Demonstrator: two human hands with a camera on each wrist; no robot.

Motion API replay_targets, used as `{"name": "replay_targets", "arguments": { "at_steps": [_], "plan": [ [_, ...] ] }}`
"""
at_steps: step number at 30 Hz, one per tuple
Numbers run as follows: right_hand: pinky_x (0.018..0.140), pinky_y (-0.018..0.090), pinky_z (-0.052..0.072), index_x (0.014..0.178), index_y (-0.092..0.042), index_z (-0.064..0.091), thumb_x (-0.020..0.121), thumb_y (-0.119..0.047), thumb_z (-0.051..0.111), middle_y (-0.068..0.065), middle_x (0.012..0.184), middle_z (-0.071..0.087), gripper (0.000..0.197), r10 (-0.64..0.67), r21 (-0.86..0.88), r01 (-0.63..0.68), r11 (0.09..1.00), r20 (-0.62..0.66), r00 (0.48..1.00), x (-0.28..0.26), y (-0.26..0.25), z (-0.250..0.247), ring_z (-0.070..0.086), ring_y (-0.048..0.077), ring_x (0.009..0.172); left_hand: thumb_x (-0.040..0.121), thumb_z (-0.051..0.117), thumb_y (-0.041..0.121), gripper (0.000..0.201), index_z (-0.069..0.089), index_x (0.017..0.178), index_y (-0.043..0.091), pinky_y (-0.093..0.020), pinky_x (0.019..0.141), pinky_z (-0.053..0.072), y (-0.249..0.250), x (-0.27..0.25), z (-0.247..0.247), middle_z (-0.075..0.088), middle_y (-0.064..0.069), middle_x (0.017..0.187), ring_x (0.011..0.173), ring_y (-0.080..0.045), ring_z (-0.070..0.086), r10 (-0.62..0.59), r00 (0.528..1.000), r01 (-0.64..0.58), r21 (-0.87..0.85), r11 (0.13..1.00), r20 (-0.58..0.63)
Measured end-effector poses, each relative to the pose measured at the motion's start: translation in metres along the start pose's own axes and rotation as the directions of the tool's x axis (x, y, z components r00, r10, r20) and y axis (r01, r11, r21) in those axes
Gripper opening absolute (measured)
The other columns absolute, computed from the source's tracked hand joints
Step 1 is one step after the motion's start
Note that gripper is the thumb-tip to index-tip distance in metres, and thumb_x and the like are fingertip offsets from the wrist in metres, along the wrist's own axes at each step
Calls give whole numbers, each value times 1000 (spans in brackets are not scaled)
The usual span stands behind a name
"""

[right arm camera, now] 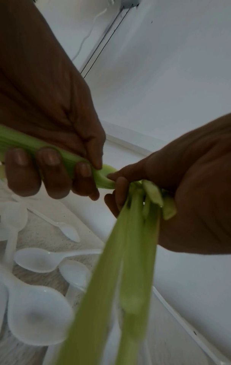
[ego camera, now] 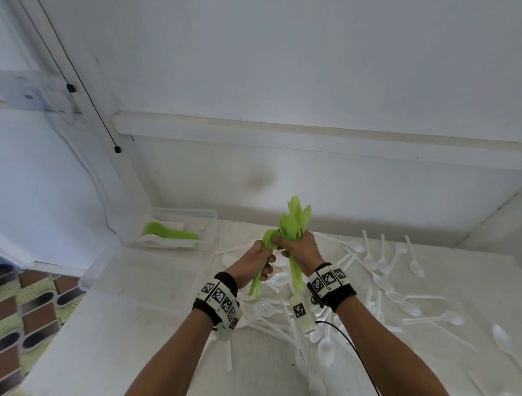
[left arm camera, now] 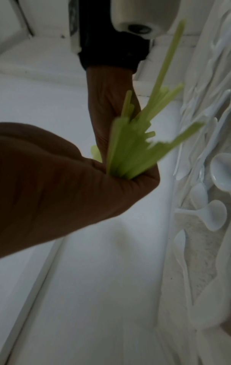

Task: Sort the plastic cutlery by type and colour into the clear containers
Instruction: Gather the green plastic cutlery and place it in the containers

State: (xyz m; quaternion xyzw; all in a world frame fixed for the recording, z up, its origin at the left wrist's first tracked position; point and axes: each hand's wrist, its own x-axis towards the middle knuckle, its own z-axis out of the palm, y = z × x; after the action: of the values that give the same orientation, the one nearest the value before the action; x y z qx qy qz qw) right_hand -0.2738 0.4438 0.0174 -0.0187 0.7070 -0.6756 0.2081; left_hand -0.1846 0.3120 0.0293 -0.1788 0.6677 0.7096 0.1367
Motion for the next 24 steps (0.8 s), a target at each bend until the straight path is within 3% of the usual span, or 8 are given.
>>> {"name": "replay_targets", "arguments": {
  "at_steps": [6,9,12,16,18,22,24],
  "plan": [
    [59,25,53,107,-4,72,91,-14,73,13,85,74,19,1,92,-10,996,90,996,-6,-9,6,66,18,66,106,36,18,18,45,116,6,-33,56,47,3,6,2,50,-5,85,55,-16,47,15,998,-21,-107,994,-58],
    [64,29,55,112,-1,68,96,-8,64,11,80,66,17,51,151,-67,986,109,993,-4,-10,4,60,19,61,101,33,11,13,45,106,8,-29,50,39,5,4,-1,48,-4,75,52,-16,38,-29,999,26,-177,984,-16],
    [73,33,59,113,-2,67,97,-12,66,9,83,67,19,76,189,-93,978,93,993,-3,-8,2,67,22,72,102,36,13,8,43,106,10,-29,50,39,1,2,-3,51,-4,74,53,-17,41,-75,997,71,-189,979,-15],
    [67,32,58,104,-3,68,95,-12,70,10,84,69,13,85,249,-101,963,74,994,-6,-8,-2,67,21,73,107,42,14,17,54,97,7,-29,58,43,-8,2,-3,53,-1,77,59,-13,48,-12,999,18,-188,982,35],
    [65,33,57,98,-3,70,91,-13,74,11,81,70,13,84,249,-91,964,40,996,-6,-7,-3,65,23,70,107,43,15,19,55,94,9,-28,60,42,-10,3,-2,52,-1,79,62,-12,49,5,1000,-5,-167,986,-1],
    [65,38,56,79,-8,75,76,-25,88,16,72,71,22,18,110,-2,994,-142,990,-4,-1,-3,64,26,63,107,45,19,19,52,117,5,-25,66,43,-15,7,1,53,-5,94,75,-14,48,36,990,-50,-102,993,-138],
    [68,34,61,78,-11,76,74,-28,90,11,72,75,23,-48,-17,46,999,-186,981,-5,-1,-1,71,23,63,107,45,21,26,48,125,3,-26,69,43,-17,7,6,55,-8,101,80,-15,49,49,989,-59,-63,996,-141]
  ]
}}
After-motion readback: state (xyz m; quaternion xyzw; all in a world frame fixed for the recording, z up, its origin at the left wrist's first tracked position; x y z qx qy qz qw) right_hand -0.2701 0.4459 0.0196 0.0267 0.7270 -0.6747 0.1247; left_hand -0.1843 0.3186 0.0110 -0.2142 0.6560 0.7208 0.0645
